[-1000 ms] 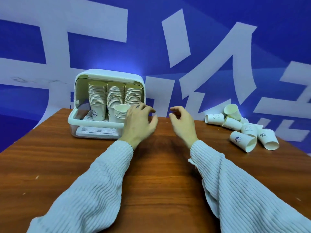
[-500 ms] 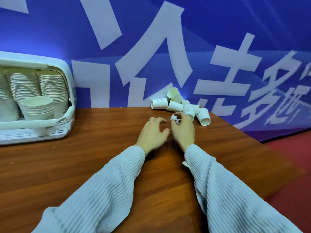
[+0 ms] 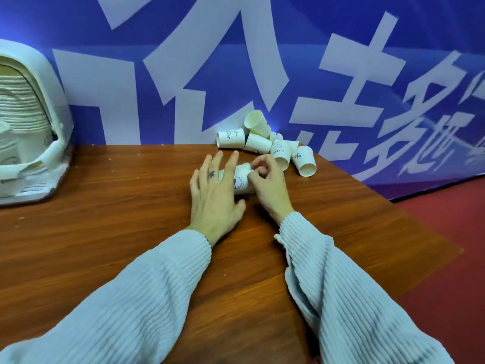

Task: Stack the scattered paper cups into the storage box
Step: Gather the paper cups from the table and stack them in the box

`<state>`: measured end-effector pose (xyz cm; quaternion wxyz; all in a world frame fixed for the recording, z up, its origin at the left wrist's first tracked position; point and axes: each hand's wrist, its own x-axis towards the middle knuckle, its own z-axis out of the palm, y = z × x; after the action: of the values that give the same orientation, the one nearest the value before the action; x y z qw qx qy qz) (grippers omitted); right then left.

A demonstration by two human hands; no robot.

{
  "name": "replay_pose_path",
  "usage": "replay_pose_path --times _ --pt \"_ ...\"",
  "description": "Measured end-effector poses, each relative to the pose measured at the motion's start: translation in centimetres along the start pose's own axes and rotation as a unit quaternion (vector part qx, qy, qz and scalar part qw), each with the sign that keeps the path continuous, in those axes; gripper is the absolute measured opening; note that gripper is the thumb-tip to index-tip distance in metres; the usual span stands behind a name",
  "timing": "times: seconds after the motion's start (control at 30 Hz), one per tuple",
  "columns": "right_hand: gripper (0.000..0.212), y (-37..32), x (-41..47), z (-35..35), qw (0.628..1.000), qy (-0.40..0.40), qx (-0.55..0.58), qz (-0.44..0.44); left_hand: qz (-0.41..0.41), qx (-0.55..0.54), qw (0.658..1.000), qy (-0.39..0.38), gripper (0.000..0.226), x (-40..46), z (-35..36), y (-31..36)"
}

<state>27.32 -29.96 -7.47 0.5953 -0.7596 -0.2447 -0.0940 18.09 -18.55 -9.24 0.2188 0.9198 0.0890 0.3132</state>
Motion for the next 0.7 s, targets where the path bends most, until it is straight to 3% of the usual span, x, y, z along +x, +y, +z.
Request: replay_pose_path --times 0.1,0.2,0.3,0.43,0.57,0.7 --pt "0.007 -0.8 -0.3 0.9 0.999 -0.04 -0.001 -0.026 0.017 0.09 0.996 0.018 0.087 0.0 0.0 -0.8" --pt "0.019 0.2 1.7 0.6 0.996 0.079 -0.045 -0.023 -0.01 0.046 0.999 0.024 0.073 0.0 0.1 -0.9" --pt "0.043 2.9 4.9 -0.7 0.96 0.157 -0.231 0.013 -0.023 -0.053 0.998 0.01 0.074 -0.1 -0.1 -0.6" --pt "0.064 5.9 8.5 -0.9 0.899 0.132 -0.418 0.015 0.002 -0.056 0.998 -0.007 0.074 0.1 0.1 -0.6" --pt "0.07 7.5 11.6 -0.3 0.883 0.101 -0.456 0.046 0.039 -0.034 0.999 -0.016 0.075 0.3 0.6 -0.8" --pt "0.063 8.1 12.3 -0.4 0.891 0.105 -0.438 0.061 -0.006 -0.068 0.998 -0.012 0.077 0.6 0.6 -1.0"
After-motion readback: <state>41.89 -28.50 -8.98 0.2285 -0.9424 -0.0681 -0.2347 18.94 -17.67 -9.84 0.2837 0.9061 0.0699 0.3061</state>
